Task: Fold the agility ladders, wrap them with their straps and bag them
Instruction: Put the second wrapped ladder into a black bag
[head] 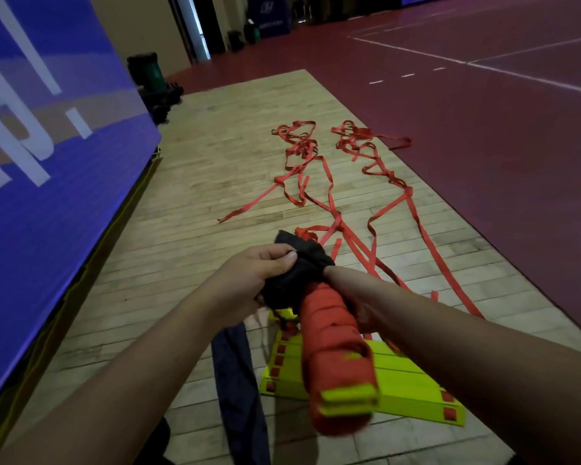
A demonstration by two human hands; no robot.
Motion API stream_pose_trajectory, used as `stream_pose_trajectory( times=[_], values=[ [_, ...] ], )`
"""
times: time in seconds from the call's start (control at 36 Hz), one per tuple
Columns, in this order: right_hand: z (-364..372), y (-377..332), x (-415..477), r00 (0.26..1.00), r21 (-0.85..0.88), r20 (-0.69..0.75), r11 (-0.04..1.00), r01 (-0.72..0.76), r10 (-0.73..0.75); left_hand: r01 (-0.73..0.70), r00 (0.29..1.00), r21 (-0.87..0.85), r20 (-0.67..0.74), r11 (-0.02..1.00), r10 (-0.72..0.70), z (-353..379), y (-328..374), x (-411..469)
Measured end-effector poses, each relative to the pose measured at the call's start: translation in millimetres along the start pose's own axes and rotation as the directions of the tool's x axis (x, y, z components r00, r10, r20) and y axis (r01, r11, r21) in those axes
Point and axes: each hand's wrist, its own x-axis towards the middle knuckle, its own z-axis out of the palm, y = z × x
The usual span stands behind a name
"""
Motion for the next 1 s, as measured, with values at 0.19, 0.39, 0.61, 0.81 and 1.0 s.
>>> stream_pose_trajectory(
  times=[0.19,0.39,0.61,0.81,1.0],
  values=[
    [-17.6,-23.7,-26.1,0.925,-0.591,-0.253,0.802,0.085,-0.284,-0.146,0.975,-0.091,-0.184,0.985,0.128,3.9,23.5,3.2],
    [-39.8,-50.0,-57.4,0.914,-0.546,-0.207,0.816,0.189,-0.35,-0.137,0.955,-0.022,-0.268,0.99,0.126,-15.9,33.6,1.3],
    [-49.7,-57.8,-73.7,0.942,-0.526,-0.087,0.818,0.232,-0.323,-0.129,0.901,0.54,-0.287,0.832,0.326,-37.5,23.7,-1.2],
    [-38.2,-57.5,-77.4,0.885,-0.62,-0.084,0.719,0.313,-0.457,-0.082,0.893,0.455,-0.363,0.887,0.268,-51.4,24.7,-0.9],
    [-23.5,-54.8,-66.2,0.893,-0.537,-0.088,0.776,0.331,-0.442,-0.051,0.937,0.398,-0.3,0.916,0.182,-62.0,25.5,-7.4]
  ],
)
